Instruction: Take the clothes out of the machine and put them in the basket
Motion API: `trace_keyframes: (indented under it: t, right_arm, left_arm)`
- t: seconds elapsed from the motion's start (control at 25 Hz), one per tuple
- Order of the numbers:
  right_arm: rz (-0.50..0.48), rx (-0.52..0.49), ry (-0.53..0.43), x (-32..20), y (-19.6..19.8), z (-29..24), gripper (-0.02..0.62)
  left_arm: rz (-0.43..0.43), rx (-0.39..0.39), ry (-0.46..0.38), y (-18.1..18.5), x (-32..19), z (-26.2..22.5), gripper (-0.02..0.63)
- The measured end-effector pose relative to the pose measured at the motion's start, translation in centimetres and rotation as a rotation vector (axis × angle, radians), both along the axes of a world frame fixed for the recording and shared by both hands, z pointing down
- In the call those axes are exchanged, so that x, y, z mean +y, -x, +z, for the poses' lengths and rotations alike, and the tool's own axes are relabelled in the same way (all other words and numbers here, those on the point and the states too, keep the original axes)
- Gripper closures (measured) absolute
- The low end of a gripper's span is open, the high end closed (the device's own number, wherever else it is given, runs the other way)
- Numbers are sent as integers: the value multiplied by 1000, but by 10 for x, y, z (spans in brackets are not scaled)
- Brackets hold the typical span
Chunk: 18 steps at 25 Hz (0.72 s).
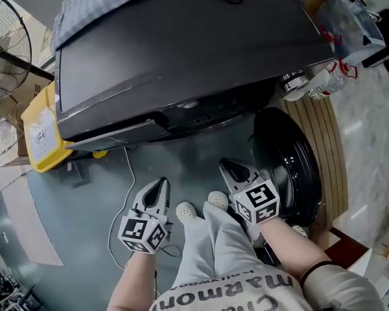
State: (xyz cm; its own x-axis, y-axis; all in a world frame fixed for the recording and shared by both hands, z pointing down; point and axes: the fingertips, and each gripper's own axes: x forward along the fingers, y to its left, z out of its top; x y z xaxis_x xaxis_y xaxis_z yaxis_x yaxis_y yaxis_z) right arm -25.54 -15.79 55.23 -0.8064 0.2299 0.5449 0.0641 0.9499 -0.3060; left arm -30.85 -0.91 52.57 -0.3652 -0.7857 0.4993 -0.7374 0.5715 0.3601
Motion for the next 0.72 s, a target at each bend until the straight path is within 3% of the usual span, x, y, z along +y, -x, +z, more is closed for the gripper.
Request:
trace_keyframes:
  t: [0.24, 0.64, 0.72]
  right_arm:
    - [51, 4, 12, 4, 10, 78, 560]
    - [74, -98, -19, -6, 52, 167, 555]
    - [77, -131, -24, -11, 66, 175, 522]
  left_arm:
    - [10, 14, -63, 7, -31, 63, 597]
    - [176, -48, -155, 21, -76, 149, 595]
    - [198, -58, -181, 29, -84, 159, 553]
